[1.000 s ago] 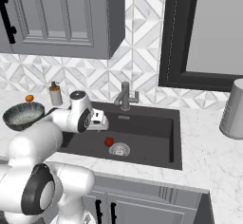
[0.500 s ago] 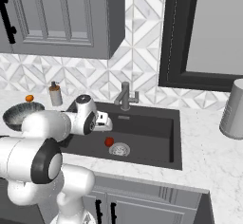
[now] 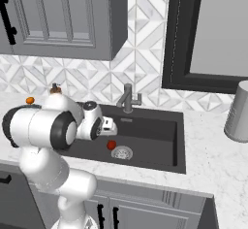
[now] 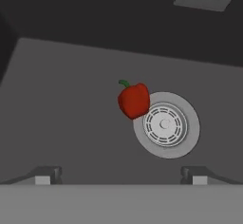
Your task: Pick the bell pepper from the sink and place it in the bowl. Then pick the bowl and place it in the microwave. Then close the microwave door and press the start button.
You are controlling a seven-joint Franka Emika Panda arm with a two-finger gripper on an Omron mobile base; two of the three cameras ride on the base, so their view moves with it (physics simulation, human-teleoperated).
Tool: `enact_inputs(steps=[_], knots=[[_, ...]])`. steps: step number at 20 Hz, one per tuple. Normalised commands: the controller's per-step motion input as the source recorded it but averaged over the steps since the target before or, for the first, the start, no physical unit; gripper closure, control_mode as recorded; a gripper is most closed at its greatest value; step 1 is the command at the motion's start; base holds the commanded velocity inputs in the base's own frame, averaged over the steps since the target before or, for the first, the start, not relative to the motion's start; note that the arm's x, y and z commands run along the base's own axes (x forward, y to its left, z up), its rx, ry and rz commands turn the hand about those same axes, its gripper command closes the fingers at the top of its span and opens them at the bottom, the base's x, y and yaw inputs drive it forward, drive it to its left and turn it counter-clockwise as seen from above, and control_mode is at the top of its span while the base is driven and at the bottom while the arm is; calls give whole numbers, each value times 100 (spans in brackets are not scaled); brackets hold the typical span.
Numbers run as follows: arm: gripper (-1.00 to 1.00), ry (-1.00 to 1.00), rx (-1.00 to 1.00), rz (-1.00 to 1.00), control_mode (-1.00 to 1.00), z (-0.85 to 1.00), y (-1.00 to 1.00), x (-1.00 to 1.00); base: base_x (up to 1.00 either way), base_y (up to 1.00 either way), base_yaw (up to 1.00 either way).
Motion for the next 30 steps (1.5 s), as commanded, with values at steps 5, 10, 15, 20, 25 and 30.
enact_inputs(steps=[5, 10, 15, 20, 25, 30], knots=[[-100, -1, 0, 0, -100, -36, 0, 37, 0, 0, 0], [-100, 0, 0, 0, -100, -25, 0, 47, 0, 0, 0], [-100, 0, 0, 0, -100, -21, -2, 44, 0, 0, 0], [-100, 0, 0, 0, -100, -37, -4, 5, 0, 0, 0], [-100, 1, 0, 0, -100, -28, -5, 1, 0, 0, 0], [-100, 0, 0, 0, -100, -23, -9, 8, 0, 0, 0]])
